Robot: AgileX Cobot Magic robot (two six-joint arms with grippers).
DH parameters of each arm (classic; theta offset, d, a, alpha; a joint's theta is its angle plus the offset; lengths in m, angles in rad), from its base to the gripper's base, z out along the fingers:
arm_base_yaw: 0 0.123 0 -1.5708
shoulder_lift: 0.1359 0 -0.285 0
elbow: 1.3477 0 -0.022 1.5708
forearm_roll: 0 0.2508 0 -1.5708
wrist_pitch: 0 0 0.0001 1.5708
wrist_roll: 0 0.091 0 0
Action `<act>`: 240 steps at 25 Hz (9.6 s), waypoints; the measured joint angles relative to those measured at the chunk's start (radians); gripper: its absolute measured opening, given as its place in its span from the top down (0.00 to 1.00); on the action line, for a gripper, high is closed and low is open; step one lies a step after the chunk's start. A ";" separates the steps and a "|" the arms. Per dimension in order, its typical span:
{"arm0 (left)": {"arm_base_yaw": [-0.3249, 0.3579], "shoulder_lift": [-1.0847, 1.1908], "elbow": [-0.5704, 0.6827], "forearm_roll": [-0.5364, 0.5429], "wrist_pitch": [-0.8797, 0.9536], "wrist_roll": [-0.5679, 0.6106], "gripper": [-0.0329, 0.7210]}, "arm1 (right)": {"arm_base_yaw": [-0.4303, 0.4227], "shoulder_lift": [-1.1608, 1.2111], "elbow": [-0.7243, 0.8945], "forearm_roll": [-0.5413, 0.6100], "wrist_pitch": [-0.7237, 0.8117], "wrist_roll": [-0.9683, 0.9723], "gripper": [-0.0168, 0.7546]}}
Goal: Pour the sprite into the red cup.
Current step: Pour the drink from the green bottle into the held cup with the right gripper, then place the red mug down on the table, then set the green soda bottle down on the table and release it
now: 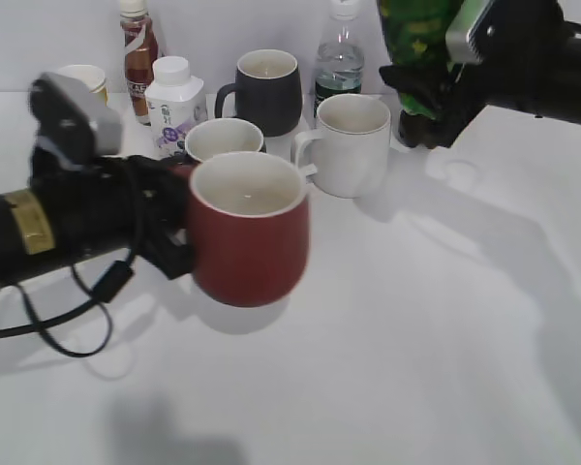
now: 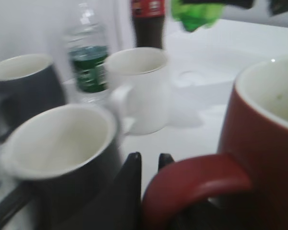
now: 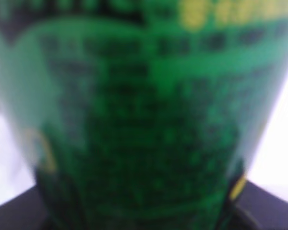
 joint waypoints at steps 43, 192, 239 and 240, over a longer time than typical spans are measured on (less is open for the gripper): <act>-0.080 0.072 -0.149 0.109 0.064 -0.004 0.85 | 0.000 -0.029 0.000 -0.145 0.094 -0.756 0.47; 0.458 0.319 -0.142 -0.263 -0.186 0.140 0.86 | -0.008 0.181 0.119 0.832 -0.064 -0.013 0.49; 0.457 0.195 0.135 -0.266 -0.380 0.187 0.61 | -0.005 0.287 0.178 0.731 -0.200 -0.016 0.18; 0.457 0.175 0.154 -0.273 -0.380 0.182 0.61 | -0.005 0.287 0.188 0.732 -0.210 -0.016 0.17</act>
